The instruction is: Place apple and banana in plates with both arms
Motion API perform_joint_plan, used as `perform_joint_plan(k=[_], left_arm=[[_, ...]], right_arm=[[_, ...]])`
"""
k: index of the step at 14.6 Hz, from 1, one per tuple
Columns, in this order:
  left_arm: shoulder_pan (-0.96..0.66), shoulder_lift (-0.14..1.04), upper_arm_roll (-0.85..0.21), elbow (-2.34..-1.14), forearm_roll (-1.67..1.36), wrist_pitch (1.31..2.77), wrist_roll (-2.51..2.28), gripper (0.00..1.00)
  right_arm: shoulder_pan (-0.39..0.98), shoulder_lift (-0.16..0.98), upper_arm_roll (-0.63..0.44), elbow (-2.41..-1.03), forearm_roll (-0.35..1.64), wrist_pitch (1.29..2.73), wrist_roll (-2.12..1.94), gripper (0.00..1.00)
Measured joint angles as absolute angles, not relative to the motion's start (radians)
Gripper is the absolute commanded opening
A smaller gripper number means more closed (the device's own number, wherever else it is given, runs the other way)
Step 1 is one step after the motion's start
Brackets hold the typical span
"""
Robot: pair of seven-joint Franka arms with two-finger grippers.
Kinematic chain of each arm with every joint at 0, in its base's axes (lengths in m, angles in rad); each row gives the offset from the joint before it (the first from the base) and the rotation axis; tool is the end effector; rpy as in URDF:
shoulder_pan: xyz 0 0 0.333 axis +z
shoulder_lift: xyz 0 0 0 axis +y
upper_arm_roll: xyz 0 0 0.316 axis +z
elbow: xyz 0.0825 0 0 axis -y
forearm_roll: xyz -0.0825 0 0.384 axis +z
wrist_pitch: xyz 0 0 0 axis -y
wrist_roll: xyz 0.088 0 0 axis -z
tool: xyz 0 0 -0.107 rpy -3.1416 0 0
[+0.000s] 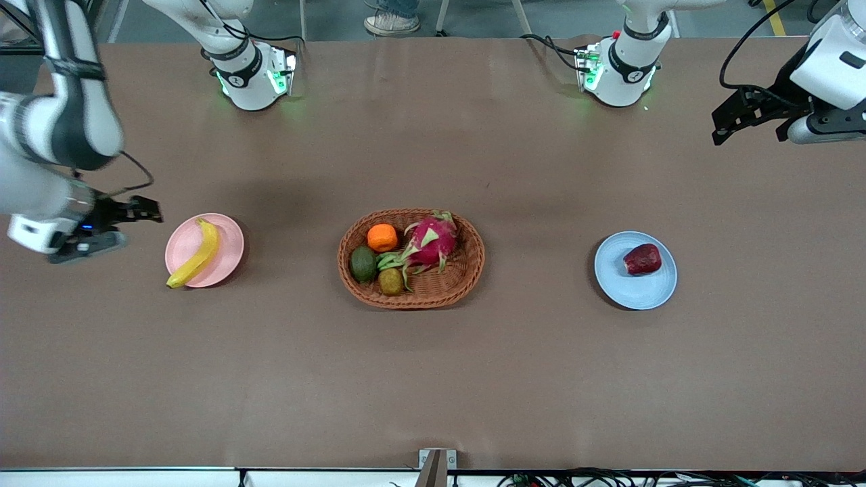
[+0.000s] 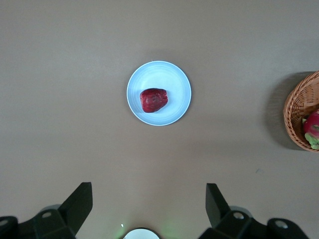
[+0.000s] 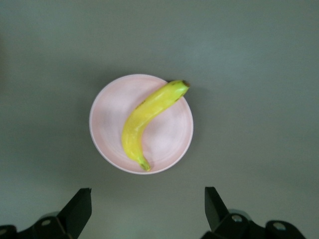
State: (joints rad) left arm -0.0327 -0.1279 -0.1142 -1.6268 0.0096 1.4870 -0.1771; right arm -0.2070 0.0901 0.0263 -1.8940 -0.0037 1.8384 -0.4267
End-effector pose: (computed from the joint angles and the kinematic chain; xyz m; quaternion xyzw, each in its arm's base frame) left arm 0.4997 -0.0771 0.6583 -0.9998 -0.0160 0.0043 0.0129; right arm 0.5576 -0.1025 0.4430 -0.9897 -0.1230 0.0696 0.0212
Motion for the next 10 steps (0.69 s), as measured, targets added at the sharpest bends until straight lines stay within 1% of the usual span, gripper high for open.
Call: perform_joint_plan(k=[2, 4, 7, 10], left_arm=[[-0.033, -0.127, -0.114, -1.627, 0.01, 1.488, -0.177, 1.0], [-0.033, -0.127, -0.114, -1.627, 0.01, 1.488, -0.177, 1.0], [-0.033, -0.127, -0.115, -1.627, 0.01, 1.488, -0.177, 1.0], [-0.033, -0.127, -0.115, -1.627, 0.01, 1.488, -0.177, 1.0]], right_arm=[[-0.217, 0.086, 0.027, -1.731, 0.012, 1.692, -0.348, 1.0], [-0.216, 0.086, 0.035, -1.633, 0.019, 1.615, -0.237, 1.0], [-0.209, 0.089, 0.047, -1.559, 0.019, 1.579, -0.103, 1.0], [-0.205, 0.09, 0.048, -1.48, 0.017, 1.559, -0.076, 1.0]])
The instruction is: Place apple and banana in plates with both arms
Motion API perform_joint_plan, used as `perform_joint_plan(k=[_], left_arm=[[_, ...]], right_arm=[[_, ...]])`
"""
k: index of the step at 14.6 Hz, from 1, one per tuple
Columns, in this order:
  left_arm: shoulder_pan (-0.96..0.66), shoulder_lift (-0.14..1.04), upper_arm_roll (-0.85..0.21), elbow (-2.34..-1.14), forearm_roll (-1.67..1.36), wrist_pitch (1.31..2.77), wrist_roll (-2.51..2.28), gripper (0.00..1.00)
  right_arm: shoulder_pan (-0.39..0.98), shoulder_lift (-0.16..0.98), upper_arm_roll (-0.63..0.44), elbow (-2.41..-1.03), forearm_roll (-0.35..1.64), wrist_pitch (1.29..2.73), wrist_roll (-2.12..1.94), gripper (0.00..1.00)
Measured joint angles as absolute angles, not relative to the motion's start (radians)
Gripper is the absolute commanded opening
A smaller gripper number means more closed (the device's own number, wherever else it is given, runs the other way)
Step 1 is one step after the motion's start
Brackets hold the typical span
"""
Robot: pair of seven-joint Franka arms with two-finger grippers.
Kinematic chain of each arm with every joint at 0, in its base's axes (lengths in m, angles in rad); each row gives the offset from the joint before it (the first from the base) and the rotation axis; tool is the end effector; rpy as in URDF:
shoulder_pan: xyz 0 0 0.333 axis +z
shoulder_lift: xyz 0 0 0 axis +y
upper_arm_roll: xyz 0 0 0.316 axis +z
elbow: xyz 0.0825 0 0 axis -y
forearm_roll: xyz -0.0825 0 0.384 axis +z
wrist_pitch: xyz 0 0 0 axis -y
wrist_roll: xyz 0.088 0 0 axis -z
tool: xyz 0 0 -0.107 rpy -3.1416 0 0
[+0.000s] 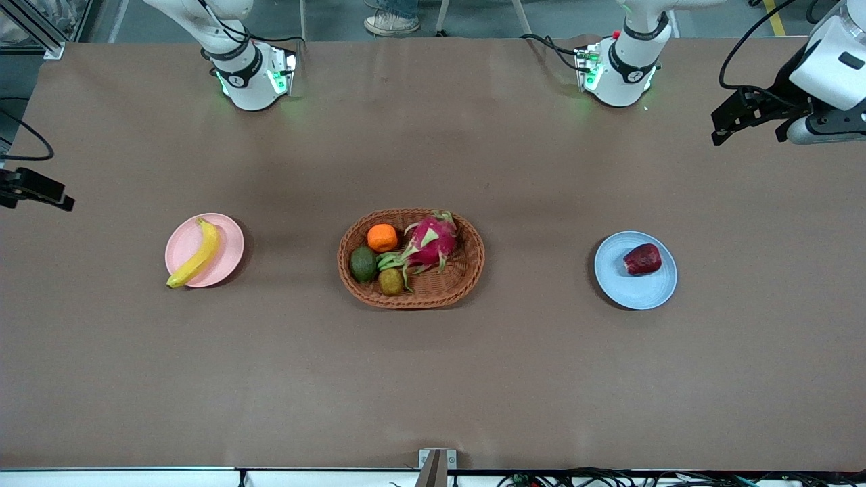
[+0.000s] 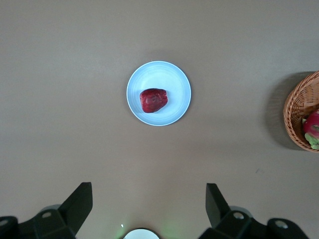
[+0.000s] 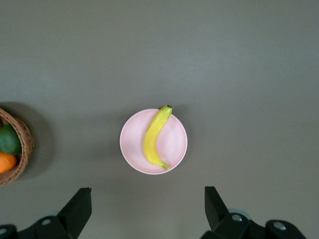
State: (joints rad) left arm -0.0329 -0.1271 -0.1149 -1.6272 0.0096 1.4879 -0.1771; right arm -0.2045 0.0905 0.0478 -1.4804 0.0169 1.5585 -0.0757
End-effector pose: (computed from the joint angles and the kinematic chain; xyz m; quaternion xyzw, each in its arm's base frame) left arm 0.5000 -0.0776 0.6578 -0.9998 -0.0155 0.0045 0.0129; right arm 0.5743 -0.0902 0.6147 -0.9991 0.0405 0.0049 0.0112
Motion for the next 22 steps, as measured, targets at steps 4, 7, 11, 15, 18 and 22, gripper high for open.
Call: perform_joint_plan(k=[4, 7, 11, 15, 18, 22], left_arm=[[-0.033, -0.127, -0.115, -1.627, 0.01, 1.488, -0.177, 1.0], [-0.033, -0.127, -0.117, -1.627, 0.01, 1.488, -0.177, 1.0], [-0.033, -0.127, -0.118, -1.627, 0.01, 1.488, -0.177, 1.0], [-0.033, -0.127, -0.118, -1.627, 0.01, 1.488, -0.177, 1.0], [-0.033, -0.127, -0.118, -1.627, 0.01, 1.488, -0.177, 1.0], [-0.033, -0.127, -0.118, -1.627, 0.01, 1.487, -0.177, 1.0]], right_arm=[[-0.203, 0.098, 0.046, -1.448, 0.017, 1.559, -0.064, 1.0], [-0.105, 0.104, -0.037, -1.448, 0.017, 1.568, -0.062, 1.0], [0.027, 0.104, -0.164, -1.445, 0.018, 1.571, -0.055, 1.0], [0.024, 0.104, -0.169, -1.446, 0.018, 1.582, -0.054, 1.0], [-0.005, 0.097, -0.14, -1.458, 0.018, 1.604, -0.054, 1.0], [-0.032, 0.077, -0.112, -1.481, 0.018, 1.611, -0.054, 1.0]])
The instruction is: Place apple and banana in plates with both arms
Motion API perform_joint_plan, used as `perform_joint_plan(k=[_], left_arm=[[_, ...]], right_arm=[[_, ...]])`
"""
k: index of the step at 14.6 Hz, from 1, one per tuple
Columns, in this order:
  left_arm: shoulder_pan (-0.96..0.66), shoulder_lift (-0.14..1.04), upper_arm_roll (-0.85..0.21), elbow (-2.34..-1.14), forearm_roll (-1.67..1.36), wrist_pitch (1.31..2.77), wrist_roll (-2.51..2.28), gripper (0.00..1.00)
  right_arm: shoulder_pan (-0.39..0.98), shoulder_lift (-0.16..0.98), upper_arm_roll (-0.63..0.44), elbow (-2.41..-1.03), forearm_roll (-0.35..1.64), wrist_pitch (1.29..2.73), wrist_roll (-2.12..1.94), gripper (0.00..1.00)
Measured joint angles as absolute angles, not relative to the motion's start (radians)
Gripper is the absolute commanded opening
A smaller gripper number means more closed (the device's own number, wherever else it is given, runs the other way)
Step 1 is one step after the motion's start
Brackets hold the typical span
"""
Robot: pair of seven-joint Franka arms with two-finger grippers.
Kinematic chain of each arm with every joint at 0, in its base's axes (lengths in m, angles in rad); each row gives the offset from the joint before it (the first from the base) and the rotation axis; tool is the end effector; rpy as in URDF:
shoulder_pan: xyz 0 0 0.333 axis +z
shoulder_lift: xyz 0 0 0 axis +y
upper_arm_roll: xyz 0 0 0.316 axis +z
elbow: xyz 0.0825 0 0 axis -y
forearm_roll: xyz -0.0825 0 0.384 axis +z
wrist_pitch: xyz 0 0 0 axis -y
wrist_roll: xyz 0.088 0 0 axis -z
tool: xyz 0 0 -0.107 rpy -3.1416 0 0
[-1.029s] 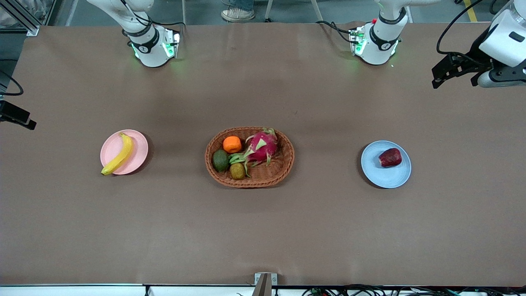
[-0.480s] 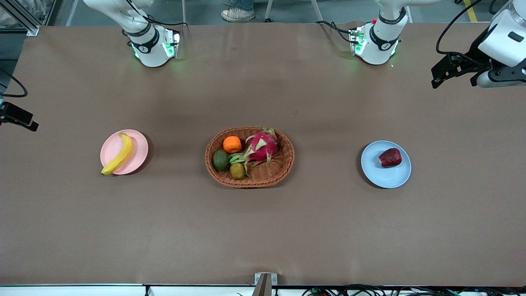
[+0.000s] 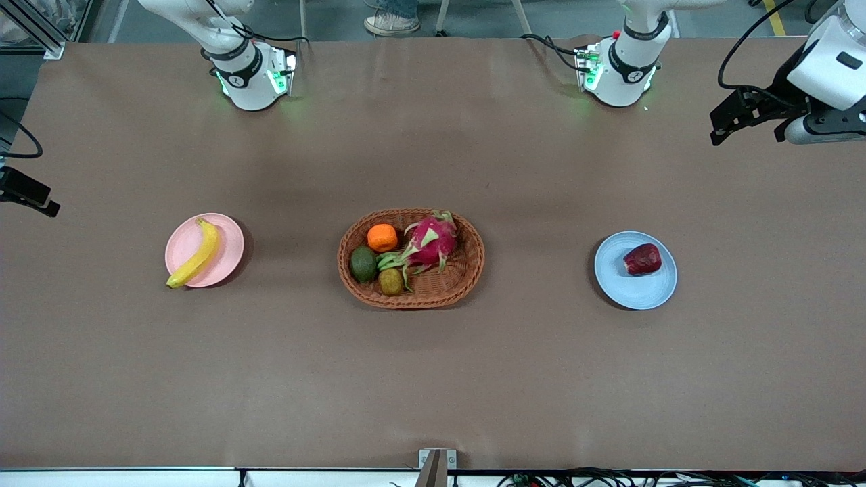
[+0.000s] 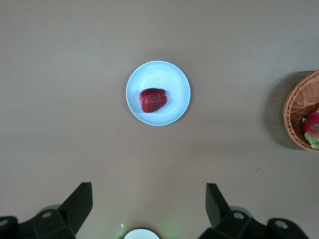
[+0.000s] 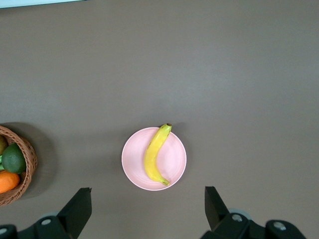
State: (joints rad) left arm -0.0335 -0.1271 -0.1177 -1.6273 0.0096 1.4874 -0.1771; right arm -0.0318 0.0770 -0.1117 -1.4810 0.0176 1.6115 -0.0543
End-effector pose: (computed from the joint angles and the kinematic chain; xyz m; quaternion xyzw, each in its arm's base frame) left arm 0.4996 -0.0794 0.6577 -0.9998 -0.0138 0.0047 0.0132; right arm 0.5776 -0.0789 0.6273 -0.9986 0.0444 -0.0273 0.0018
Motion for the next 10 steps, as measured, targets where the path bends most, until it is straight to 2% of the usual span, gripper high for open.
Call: perform_joint_plan(k=[2, 6, 10], left_arm=[[-0.033, -0.127, -0.118, -1.627, 0.01, 1.487, -0.177, 1.0], [-0.033, -0.127, -0.118, -1.628, 0.01, 1.487, -0.177, 1.0], [-0.033, -0.127, -0.118, -1.628, 0.01, 1.487, -0.177, 1.0]], right_arm=[[-0.032, 0.056, -0.11, -1.511, 0.018, 1.621, -0.054, 1.0], [-0.032, -0.061, -0.108, -1.669, 0.018, 1.69, -0.054, 1.0], [-0.033, -0.114, -0.105, -1.717, 0.016, 1.691, -0.054, 1.0]])
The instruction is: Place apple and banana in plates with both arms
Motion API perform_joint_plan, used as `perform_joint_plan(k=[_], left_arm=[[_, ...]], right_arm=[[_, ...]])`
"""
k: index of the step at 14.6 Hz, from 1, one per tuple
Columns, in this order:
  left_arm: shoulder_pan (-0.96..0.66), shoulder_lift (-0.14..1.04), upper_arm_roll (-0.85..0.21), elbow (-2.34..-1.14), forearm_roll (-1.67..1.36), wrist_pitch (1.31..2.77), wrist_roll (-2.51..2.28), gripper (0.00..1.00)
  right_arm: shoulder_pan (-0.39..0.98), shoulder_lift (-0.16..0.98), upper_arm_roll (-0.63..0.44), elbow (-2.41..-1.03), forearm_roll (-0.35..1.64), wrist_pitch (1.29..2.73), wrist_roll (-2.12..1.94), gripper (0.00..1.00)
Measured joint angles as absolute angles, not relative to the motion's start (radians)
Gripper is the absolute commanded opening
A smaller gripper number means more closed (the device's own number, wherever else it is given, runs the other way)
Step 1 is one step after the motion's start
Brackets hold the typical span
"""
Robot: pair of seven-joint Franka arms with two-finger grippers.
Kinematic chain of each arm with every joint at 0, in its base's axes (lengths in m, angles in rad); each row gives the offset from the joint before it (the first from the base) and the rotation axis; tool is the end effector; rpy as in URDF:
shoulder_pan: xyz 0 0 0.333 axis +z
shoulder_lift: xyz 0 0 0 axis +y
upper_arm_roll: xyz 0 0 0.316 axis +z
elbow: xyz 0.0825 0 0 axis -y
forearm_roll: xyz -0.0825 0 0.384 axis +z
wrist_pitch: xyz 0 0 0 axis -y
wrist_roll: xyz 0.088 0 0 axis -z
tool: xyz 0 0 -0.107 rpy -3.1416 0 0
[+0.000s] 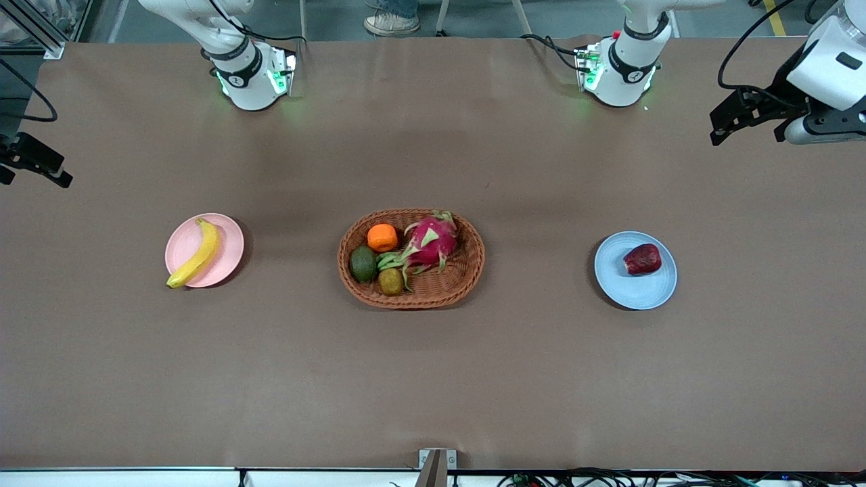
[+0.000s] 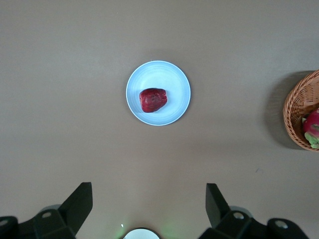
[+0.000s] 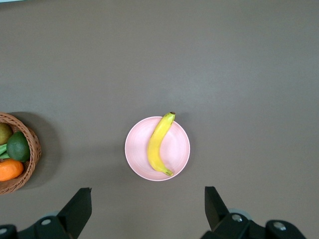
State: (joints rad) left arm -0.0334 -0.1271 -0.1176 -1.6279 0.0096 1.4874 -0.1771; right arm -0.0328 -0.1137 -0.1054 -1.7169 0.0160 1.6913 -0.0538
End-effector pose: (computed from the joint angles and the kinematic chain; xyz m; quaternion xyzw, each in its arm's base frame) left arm 0.4997 -0.0793 0.6574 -0.9998 -0.0139 0.0050 0.0132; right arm 0.5246 -0.0746 0.6272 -0.9980 0.0427 -0.0448 0.0097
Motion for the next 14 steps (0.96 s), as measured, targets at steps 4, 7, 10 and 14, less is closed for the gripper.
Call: perform_joint_plan(k=[4, 7, 10, 14], left_arm=[[-0.033, -0.127, -0.118, -1.628, 0.01, 1.487, -0.175, 1.0], [-0.033, -0.126, -0.116, -1.626, 0.01, 1.488, -0.154, 1.0], [-0.032, -0.12, -0.116, -1.616, 0.01, 1.489, -0.134, 1.0], [-0.032, -0.116, -0.116, -1.611, 0.01, 1.489, -0.131, 1.0]], right_arm=[[-0.033, -0.118, -0.103, -1.734, 0.015, 1.698, -0.054, 1.0], [-0.033, -0.152, -0.102, -1.805, 0.015, 1.744, -0.054, 1.0], [-0.033, -0.18, -0.099, -1.828, 0.015, 1.746, -0.054, 1.0], [-0.033, -0.186, -0.099, -1.828, 0.014, 1.755, -0.054, 1.0]])
